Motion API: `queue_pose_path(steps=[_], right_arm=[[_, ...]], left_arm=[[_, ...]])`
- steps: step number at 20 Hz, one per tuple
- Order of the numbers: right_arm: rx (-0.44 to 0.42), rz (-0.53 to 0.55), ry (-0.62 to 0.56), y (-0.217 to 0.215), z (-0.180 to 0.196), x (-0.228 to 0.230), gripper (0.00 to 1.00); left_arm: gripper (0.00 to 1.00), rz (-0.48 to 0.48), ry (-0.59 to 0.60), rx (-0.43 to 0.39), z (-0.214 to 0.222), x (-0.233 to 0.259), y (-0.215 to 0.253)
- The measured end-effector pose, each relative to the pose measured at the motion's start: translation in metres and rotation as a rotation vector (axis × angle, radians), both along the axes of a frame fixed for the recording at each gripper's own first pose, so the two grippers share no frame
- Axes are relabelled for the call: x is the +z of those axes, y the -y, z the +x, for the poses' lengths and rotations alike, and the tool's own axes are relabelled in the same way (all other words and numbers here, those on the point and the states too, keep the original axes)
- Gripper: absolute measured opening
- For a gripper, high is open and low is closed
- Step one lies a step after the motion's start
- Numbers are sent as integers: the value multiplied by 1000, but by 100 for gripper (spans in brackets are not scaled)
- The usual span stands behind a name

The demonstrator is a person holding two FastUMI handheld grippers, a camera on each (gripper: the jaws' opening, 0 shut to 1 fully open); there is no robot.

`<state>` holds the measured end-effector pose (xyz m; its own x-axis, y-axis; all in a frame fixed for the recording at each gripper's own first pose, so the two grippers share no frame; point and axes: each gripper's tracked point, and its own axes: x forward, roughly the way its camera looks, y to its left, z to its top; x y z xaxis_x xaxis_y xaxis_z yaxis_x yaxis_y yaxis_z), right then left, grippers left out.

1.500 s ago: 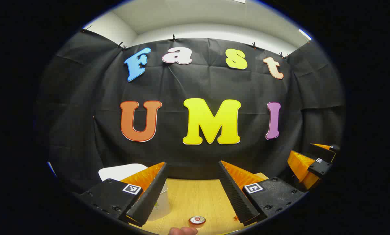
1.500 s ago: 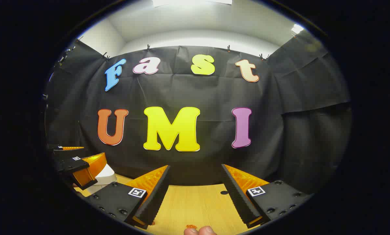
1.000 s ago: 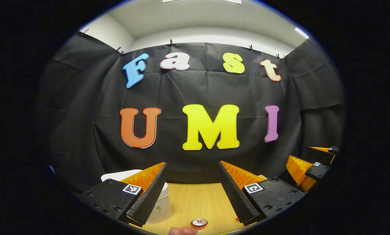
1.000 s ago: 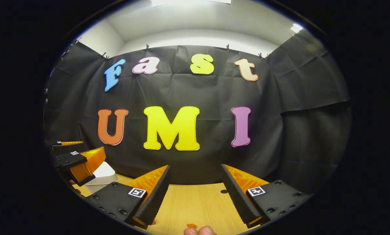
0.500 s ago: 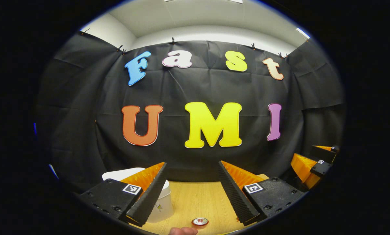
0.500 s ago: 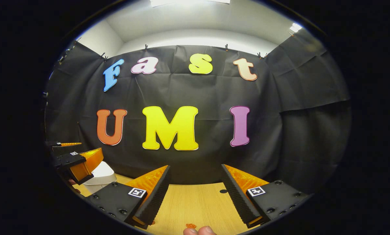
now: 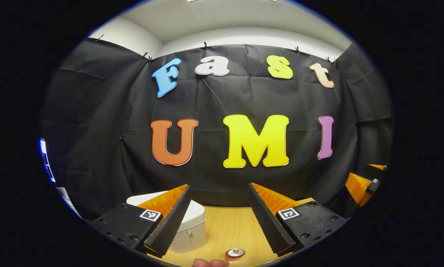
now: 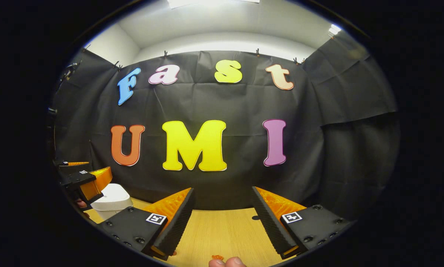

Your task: Press the lid of the desktop garbage bin to open it, pick up the crumpled paper on the desktop and throw it into the bin, then pick up the pop can on the desktop and drop it into the bin, and finally close the garbage bin lid.

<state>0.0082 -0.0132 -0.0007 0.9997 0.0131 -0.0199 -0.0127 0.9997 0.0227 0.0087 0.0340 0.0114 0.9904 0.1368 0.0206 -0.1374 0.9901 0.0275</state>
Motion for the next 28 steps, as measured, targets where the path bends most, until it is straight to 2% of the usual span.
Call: queue_pose_path(steps=[1,2,4,5,7,10,11,12,13,16,18,19,22,24,26,28], right_arm=[[5,-1,-1,1,1,0,93],[10,1,-1,1,3,0,96],[22,3,-1,0,5,1,93],[28,1,-2,0,6,1,96],[41,4,-5,-2,9,1,93],[51,-2,-7,-2,14,0,96],[54,-6,-8,-1,16,0,96],[55,-9,-9,-1,17,-1,96],[54,-14,-12,0,19,-2,96],[56,-32,-20,2,22,-4,96],[56,-44,-18,4,24,-4,92],[56,-50,-18,4,25,-4,96],[51,-70,-21,7,29,-7,96],[53,-87,-17,9,30,-6,96],[51,-95,-12,11,31,-6,92],[47,-104,-24,14,32,-10,96]], left_arm=[[98,1,1,21,1,1,-7],[98,4,1,40,2,0,-12],[98,4,-4,75,6,-1,-23],[98,2,-7,92,7,-3,-29],[95,3,-12,124,10,-4,-40],[88,9,-18,173,16,-7,-56],[81,11,-21,190,19,-9,-61],[83,12,-26,208,21,-10,-67],[80,15,-33,230,23,-13,-73],[59,-8,-46,287,31,-23,-89],[51,-17,-66,317,34,-32,-97],[49,-24,-75,326,38,-39,-100],[37,-34,-111,362,51,-56,-110],[34,-49,-152,386,57,-75,-117],[20,-60,-186,408,63,-87,-122],[13,-75,-241,436,65,-104,-128]])
